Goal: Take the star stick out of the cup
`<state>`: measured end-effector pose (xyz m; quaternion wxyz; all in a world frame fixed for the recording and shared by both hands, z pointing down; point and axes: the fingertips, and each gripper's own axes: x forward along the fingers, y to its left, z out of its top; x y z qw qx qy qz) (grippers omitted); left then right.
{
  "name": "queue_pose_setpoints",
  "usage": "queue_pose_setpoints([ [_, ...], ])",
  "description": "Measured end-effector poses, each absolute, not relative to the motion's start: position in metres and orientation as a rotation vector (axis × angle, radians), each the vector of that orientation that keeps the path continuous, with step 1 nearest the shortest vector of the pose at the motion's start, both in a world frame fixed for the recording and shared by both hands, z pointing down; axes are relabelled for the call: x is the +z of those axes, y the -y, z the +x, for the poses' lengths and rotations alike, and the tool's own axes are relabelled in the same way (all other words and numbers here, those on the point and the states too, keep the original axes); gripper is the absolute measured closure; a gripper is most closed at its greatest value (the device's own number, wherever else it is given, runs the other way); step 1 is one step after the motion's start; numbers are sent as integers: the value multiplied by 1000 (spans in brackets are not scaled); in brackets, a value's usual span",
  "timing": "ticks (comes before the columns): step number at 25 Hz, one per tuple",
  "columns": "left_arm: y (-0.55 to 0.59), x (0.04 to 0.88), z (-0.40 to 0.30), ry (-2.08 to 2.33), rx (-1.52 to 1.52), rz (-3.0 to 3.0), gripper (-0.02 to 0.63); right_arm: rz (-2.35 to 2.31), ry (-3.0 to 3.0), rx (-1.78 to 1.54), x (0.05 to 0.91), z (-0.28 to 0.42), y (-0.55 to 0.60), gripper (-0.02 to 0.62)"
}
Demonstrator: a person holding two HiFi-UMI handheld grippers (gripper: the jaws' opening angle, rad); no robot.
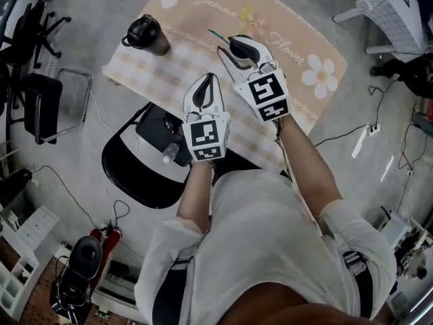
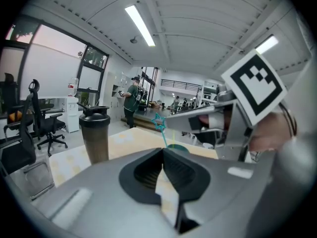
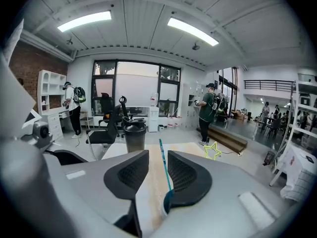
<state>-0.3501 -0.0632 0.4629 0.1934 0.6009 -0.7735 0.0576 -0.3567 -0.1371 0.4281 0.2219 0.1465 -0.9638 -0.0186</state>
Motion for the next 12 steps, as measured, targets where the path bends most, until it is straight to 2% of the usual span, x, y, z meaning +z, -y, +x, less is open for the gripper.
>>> queue_pose_setpoints([
  [6, 53, 466, -351, 2172, 156, 1667, 603, 389, 2621, -73, 444, -375, 146, 452],
  [7, 51, 467, -352, 2172, 155, 1662, 603, 389, 2627, -77, 443, -377, 147, 480],
  [8, 50, 469, -352, 2172, 154, 1657, 603, 394, 2637, -87, 440, -378, 148, 549],
  [9, 49, 470, -352, 2172, 153, 1654, 603, 404, 2648, -102, 436, -377, 149, 575],
  [12, 52, 469, -351, 2172, 152, 1656, 603, 431, 2693, -135, 420, -370, 150, 581],
])
